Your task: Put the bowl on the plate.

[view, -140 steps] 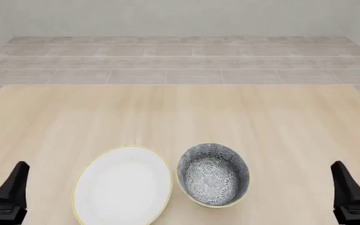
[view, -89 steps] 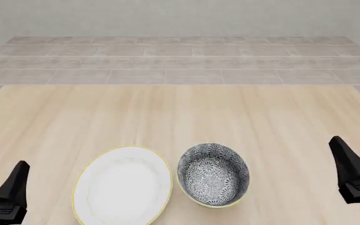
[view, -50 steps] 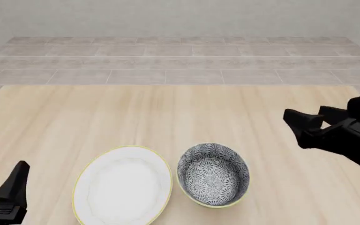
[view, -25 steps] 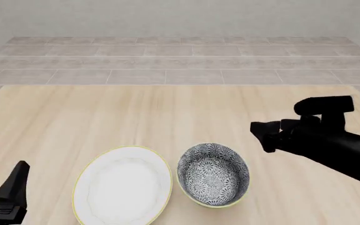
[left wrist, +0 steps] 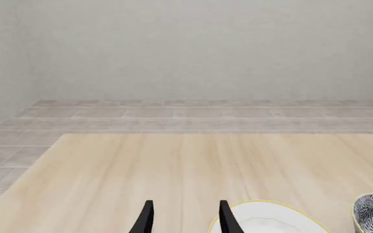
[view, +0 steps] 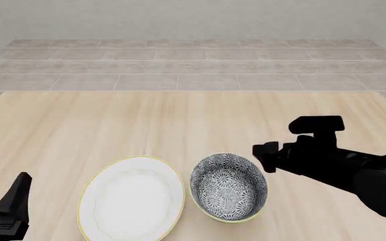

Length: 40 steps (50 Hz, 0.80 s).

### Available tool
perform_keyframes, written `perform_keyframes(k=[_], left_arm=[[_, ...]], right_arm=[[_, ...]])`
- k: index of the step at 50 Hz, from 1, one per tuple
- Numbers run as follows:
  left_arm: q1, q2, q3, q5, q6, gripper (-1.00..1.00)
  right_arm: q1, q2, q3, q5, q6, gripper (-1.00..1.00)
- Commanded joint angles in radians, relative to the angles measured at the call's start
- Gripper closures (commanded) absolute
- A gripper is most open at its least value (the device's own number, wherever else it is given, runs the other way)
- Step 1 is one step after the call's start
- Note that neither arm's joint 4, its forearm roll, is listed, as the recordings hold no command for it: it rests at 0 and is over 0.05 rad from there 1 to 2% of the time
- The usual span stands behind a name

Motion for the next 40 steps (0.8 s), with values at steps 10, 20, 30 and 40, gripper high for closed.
perform_keyframes(k=[10,20,30,40], left_arm=[[0.0,0.0,0.0,0.0,0.0,-1.0],[0.0,0.0,0.0,0.0,0.0,-1.0],[0.0,0.0,0.0,0.0,0.0,-1.0],[0.0,0.0,0.0,0.0,0.0,-1.0]], right_arm=[[0.003,0.083,0.038,-0.056,0.06,-1.0],[-0.001,0.118,0.052,-0.085,0.077,-1.0],[0.001,0.146,0.066,-0.119,0.093,-1.0],[0.006,0.182,0.078,-0.153,0.114,-1.0]])
